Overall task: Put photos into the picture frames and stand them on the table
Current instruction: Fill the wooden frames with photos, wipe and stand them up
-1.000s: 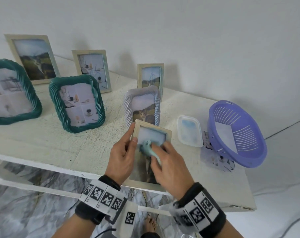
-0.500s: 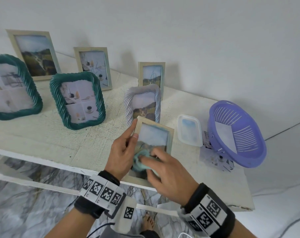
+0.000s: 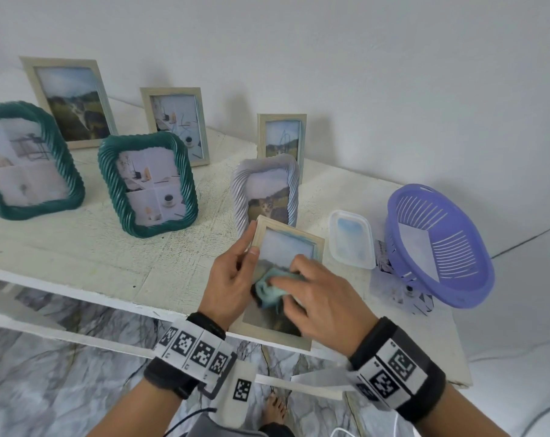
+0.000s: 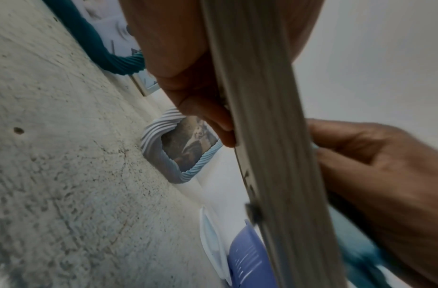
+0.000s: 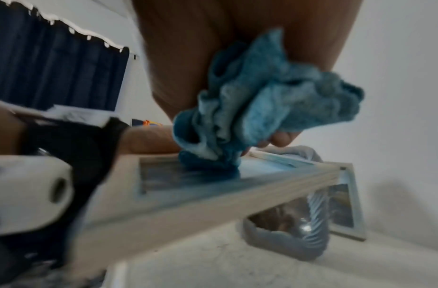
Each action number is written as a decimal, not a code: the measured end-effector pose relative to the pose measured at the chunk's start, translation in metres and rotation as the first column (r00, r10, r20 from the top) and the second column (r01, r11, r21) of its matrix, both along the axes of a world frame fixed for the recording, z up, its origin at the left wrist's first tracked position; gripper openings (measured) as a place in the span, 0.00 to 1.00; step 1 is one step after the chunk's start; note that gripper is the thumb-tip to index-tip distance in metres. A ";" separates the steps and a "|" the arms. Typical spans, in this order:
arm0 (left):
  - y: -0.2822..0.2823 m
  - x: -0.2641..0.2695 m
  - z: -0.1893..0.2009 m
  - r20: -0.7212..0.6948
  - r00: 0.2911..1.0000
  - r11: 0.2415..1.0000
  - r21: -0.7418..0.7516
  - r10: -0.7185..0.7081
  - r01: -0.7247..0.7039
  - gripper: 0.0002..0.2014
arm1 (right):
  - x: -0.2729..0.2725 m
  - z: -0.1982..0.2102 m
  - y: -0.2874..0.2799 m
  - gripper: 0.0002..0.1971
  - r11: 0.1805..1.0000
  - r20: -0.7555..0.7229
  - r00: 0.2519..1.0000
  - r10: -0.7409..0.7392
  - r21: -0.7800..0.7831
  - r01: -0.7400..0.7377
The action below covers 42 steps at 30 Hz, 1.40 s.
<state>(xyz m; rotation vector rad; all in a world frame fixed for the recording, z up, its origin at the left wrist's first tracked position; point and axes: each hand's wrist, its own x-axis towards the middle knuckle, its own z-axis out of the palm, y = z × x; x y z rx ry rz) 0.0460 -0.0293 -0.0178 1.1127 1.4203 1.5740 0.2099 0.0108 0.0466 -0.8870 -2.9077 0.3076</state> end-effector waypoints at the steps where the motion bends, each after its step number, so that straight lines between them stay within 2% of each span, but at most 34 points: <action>1: 0.000 0.001 0.002 0.000 1.000 1.000 0.000 0.003 -0.003 0.22 | -0.002 0.001 0.007 0.15 0.998 -0.020 0.999 -0.049 0.038 0.049; 4: 0.005 0.002 0.000 0.015 1.000 1.000 -0.001 0.017 -0.017 0.23 | -0.013 0.004 0.017 0.15 0.982 -0.076 0.983 -0.167 0.077 0.173; 6: 0.007 -0.001 0.000 0.022 1.000 1.000 -0.006 0.018 -0.018 0.23 | -0.018 0.003 0.009 0.15 0.992 -0.058 0.992 -0.116 0.044 0.118; 9: 0.004 -0.008 -0.001 0.006 1.000 1.000 0.006 0.019 -0.019 0.22 | -0.007 0.004 -0.010 0.15 0.998 -0.027 0.999 0.035 -0.048 -0.037; 12: 0.001 -0.010 -0.002 -0.012 0.996 0.996 -0.010 0.091 -0.091 0.22 | 0.008 0.005 -0.011 0.15 0.996 0.014 0.996 0.087 -0.030 -0.087; 14: 0.001 -0.009 -0.002 -0.002 0.994 0.994 -0.018 0.105 -0.105 0.22 | 0.009 0.007 0.002 0.15 0.999 0.013 1.000 0.011 0.041 -0.011; 16: 0.003 -0.006 -0.001 0.000 0.996 0.996 -0.019 0.088 -0.088 0.22 | 0.003 0.009 0.017 0.15 0.982 -0.016 0.990 -0.141 0.128 0.142; 19: 0.001 -0.002 0.003 0.022 0.997 0.997 -0.003 0.081 -0.080 0.22 | -0.008 0.007 0.026 0.14 0.956 -0.047 0.962 -0.268 0.113 0.272; 22: 0.000 -0.004 0.004 -0.018 0.995 0.995 -0.019 0.100 -0.100 0.22 | -0.010 0.002 0.007 0.15 0.983 -0.066 0.982 -0.176 0.032 0.178; 26: -0.005 -0.010 0.001 -0.032 0.991 0.989 -0.066 0.133 -0.135 0.22 | 0.010 -0.001 -0.025 0.16 0.995 0.030 1.000 0.003 -0.098 0.000; 28: -0.006 -0.010 0.000 -0.031 0.990 0.988 -0.069 0.138 -0.140 0.22 | 0.017 -0.001 -0.024 0.15 0.999 0.056 0.998 0.006 -0.042 -0.004; 33: -0.004 -0.002 0.003 -0.066 0.991 0.992 -0.039 0.121 -0.123 0.22 | 0.006 0.001 0.010 0.13 0.977 0.028 0.983 -0.180 0.122 0.175; 36: -0.003 0.001 0.004 -0.029 0.993 0.993 -0.037 0.116 -0.117 0.21 | -0.001 0.003 0.017 0.15 0.961 0.010 0.966 -0.259 0.108 0.256; 38: -0.002 0.001 0.006 0.011 0.994 0.994 -0.031 0.109 -0.109 0.21 | 0.000 0.003 0.006 0.16 0.971 0.011 0.973 -0.232 0.057 0.231; 42: -0.004 -0.007 -0.003 0.078 0.992 0.994 -0.062 0.098 -0.093 0.21 | 0.018 0.003 -0.029 0.14 0.996 0.024 0.999 -0.031 -0.086 0.033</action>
